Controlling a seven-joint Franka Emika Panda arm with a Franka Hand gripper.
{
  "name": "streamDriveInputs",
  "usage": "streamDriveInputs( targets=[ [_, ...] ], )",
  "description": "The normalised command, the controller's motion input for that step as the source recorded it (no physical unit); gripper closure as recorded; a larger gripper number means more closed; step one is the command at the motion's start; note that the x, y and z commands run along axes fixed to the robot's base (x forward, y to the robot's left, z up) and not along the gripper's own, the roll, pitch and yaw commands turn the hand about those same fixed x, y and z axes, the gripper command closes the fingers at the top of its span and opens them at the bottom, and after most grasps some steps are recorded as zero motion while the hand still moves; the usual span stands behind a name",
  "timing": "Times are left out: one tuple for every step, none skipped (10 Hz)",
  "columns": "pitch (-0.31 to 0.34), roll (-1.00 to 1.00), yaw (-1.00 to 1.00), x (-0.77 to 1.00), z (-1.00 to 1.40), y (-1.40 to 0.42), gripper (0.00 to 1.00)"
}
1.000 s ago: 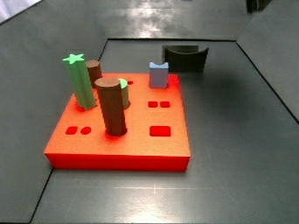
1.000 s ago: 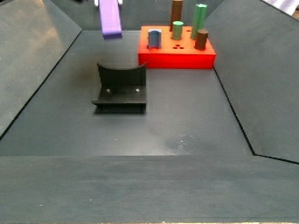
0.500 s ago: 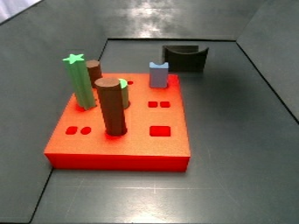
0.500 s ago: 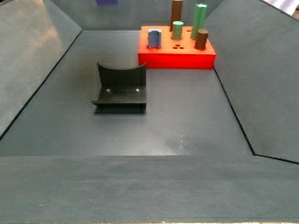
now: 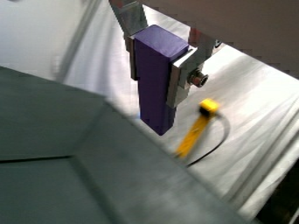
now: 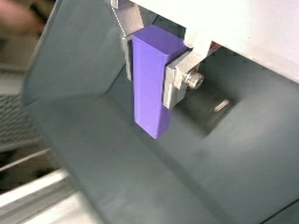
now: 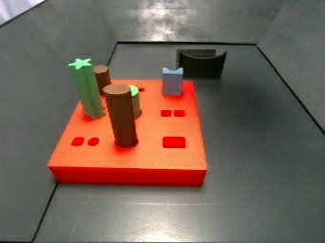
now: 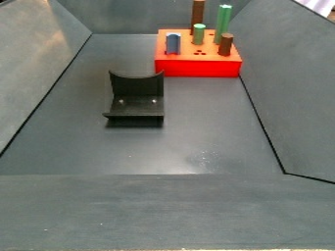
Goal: Pick up the rectangle object. Move up. Place the rectangle object on the fixture. Regrasp the rectangle object. Move to above the board. Insert the rectangle object.
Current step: Move to above the board.
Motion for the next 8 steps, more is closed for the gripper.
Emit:
streamDriveInputs(
  targets=[
    [-0.101, -1.00, -0.09, -0.55, 0.06, -1.00, 1.00],
    [-0.112, -1.00, -0.10, -0.57, 0.05, -1.00, 1.00],
    [-0.115, -1.00, -0.11, -0.57, 0.05, -1.00, 1.00],
    [-0.116, -1.00, -0.12, -0.59, 0.06, -1.00, 1.00],
    [-0.115, -1.00, -0.12, -0.60, 0.05, -1.00, 1.00],
    [-0.114, -1.00, -0.13, -0.62, 0.06, -1.00, 1.00],
    [-0.113, -1.00, -0.14, -0.64, 0.05, -1.00, 1.00],
    [-0.123, -1.00, -0.14, -0.68, 0.05, -1.00, 1.00]
  ],
)
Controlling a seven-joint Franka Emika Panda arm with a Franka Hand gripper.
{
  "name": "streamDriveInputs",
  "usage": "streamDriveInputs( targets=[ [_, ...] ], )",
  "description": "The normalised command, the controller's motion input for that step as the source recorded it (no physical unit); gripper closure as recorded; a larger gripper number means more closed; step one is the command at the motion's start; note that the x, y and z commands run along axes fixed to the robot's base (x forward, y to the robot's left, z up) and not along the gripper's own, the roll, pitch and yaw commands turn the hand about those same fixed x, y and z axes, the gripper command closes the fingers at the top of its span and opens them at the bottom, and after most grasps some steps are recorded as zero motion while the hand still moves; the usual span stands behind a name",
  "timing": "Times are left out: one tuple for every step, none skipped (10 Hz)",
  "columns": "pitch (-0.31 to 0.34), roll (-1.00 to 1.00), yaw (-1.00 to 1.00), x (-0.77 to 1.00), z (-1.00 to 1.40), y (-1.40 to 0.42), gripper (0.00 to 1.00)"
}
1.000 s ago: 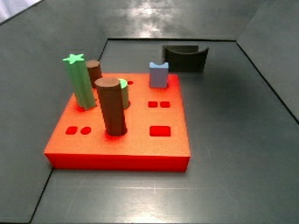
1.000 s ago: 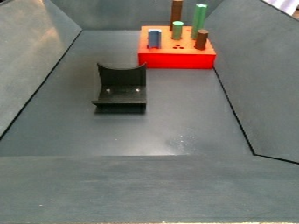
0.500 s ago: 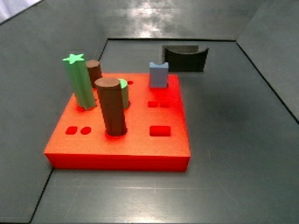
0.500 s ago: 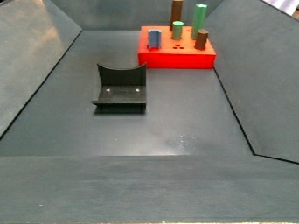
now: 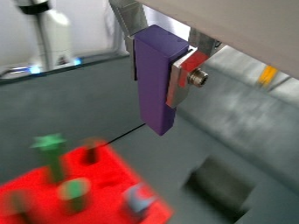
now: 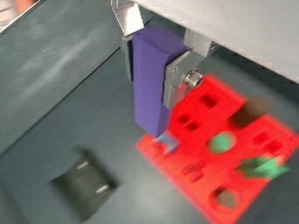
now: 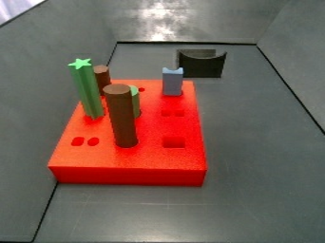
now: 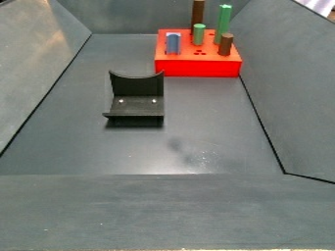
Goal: Pick up the rectangle object. Move up. Place the rectangle object on the fixture. Regrasp the rectangle object. Move to above the board. Insert the rectangle object.
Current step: Move to above the board, then insert the rectangle object.
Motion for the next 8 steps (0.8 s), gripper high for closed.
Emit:
streamDriveInputs(
  targets=[
    [-0.129, -1.00, -0.14, -0.57, 0.04, -0.81, 1.00],
    [-0.118, -0.78, -0.10, -0.33, 0.01, -0.38, 1.00],
    [-0.085, -0.56, -0.06, -0.18, 0.00, -0.16, 1.00],
    [-0.048, -0.37, -0.03, -0.09, 0.00, -0.06, 1.00],
    [-0.016, -0.20, -0.02, -0.04, 0.00, -0.03, 1.00],
    [-0.143, 0.00, 0.00, 0.77, -0.82, -0.41, 1.00],
    [-0.169, 0.02, 0.00, 0.68, -0.95, -0.40, 1.00],
    [-0.111, 0.03, 0.05, 0.57, -1.00, -0.33, 1.00]
  ],
)
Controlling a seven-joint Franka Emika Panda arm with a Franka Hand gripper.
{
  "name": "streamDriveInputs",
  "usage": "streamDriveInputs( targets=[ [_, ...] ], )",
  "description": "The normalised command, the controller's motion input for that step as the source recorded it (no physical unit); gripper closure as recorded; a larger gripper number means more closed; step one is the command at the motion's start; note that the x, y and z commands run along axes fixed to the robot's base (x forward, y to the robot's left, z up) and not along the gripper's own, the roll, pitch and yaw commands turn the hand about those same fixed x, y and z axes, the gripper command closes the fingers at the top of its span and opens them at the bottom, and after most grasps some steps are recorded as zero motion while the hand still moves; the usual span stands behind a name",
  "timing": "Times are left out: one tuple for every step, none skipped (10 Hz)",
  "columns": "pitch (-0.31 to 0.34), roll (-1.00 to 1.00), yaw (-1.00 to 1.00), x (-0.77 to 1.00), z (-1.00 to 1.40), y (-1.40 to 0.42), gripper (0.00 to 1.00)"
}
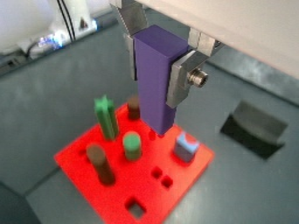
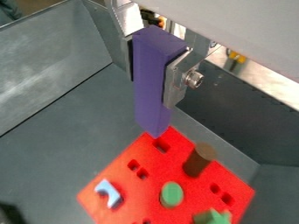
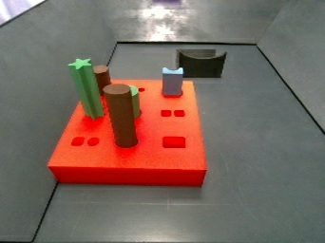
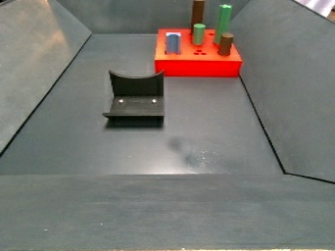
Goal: Pick up the rectangle object. Move up. Place the rectangle object on the fixture. Regrasp the rectangle object. Move to above the board. Insert the rectangle object.
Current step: Insert the rectangle object.
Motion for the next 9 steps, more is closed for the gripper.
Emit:
streamDriveInputs(
  targets=[
    [-0.084, 0.02, 0.16, 0.53, -1.00, -0.25, 1.00],
    [-0.063, 0.06, 0.26, 0.24, -1.00, -0.25, 1.00],
    [-0.041, 0.06, 0.40, 0.00, -1.00, -0.28, 1.00],
    [-0.091, 0.02, 0.55, -0.21, -1.00, -0.34, 1.00],
    [-0.063, 0.00, 0.57, -0.11, -0.92, -0.37, 1.00],
    [-0.084, 0.01, 0.49, -0.16, -0.97, -0.43, 1.00],
    [-0.080, 0.00, 0.10, 0.00, -0.91, -0.27, 1.00],
    [-0.043, 0.00, 0.00, 0.07, -0.73, -0.19, 1.00],
    [-0.039, 0.01, -0.06, 0.02, -0.73, -0.16, 1.00]
  ],
)
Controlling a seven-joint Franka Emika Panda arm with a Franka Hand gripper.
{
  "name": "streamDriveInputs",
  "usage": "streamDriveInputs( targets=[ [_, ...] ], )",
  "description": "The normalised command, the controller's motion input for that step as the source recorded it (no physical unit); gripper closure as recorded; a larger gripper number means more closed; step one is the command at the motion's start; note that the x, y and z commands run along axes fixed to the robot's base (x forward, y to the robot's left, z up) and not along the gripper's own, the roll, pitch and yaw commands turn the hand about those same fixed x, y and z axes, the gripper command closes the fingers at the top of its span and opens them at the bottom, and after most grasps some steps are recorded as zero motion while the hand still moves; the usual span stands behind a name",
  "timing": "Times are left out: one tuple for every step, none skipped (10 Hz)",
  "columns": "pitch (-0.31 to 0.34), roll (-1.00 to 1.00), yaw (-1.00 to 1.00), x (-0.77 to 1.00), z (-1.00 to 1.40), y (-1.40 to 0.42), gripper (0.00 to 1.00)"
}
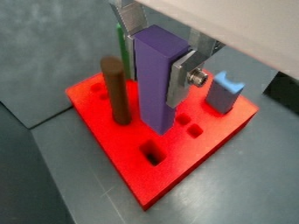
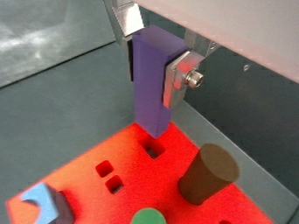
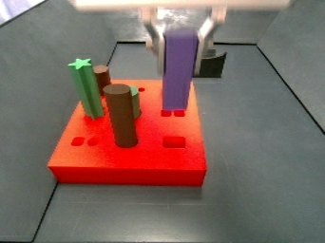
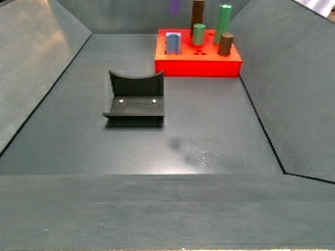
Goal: Pick up the rectangle object. Move up. Place the rectangle object on the fixture. Regrasp the rectangle object. Move to above the board. Insert the rectangle object.
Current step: Insert the rectangle object.
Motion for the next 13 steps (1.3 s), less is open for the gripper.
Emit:
streamDriveInputs(
  targets=[
    [-0.013, 0.00, -0.09, 0.00, -0.63, -0.09, 1.00],
    [-0.054, 0.00, -0.03, 0.00, -0.52, -0.03, 1.00],
    [-0.079, -0.02, 0.00, 0.00, -0.40, 0.00, 1.00],
    [-0.064, -0.01, 0.00, 0.00, -0.35, 0.00, 1.00],
    [-0.061, -0.02, 0.00, 0.00, -0.32, 0.00, 1.00],
    [-0.051, 0.00, 0.00, 0.00, -0.29, 0.00, 1.00],
    [-0.034, 0.00, 0.00, 0.00, -0.29, 0.00, 1.00],
    [0.000, 0.00, -0.14, 0.04, -0.22, 0.00, 1.00],
    [0.026, 0.00, -0.19, 0.13, -0.15, 0.00, 1.00],
    [0.013, 0.00, -0.16, 0.11, -0.15, 0.00, 1.00],
    [0.000, 0.00, -0.15, 0.13, -0.16, -0.04, 1.00],
    [0.007, 0.00, -0.21, 0.18, -0.16, -0.09, 1.00],
    [0.000, 0.00, -0.23, 0.15, -0.20, -0.13, 1.00]
  ],
)
